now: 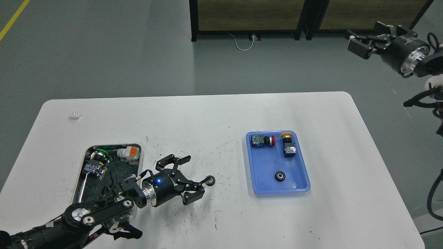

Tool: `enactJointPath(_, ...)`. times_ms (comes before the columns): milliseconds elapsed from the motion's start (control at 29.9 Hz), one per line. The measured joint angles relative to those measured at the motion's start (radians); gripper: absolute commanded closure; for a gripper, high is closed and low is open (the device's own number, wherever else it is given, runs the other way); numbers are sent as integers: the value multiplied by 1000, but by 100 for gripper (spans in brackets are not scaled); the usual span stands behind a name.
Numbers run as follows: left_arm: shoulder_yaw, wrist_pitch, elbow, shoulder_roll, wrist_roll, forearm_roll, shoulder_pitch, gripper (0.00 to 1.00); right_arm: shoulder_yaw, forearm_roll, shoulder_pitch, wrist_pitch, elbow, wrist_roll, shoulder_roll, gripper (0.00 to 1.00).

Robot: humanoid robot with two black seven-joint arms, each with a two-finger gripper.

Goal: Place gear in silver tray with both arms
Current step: 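Reach the left gripper toward the gear lying on the table, then close the left gripper around the black gear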

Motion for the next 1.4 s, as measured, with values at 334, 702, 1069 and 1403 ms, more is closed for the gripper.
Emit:
enactJointPath(334, 18, 27, 116, -106, 0, -2, -3, 2, -5, -8, -5, -1, -3, -1, 2, 1)
enactJointPath(702, 46, 45, 177, -134, -38, -12, -2, 14, -5, -11, -11, -3, -3, 0, 4, 1)
enactJointPath(1069, 64, 44, 179, -132, -76, -13, 20, 26, -6, -14, -11, -4, -3, 0, 6, 1)
enactJointPath(1403, 69, 46, 185, -137, -75, -12, 12, 33, -7, -14, -12, -4, -3, 0, 6, 1)
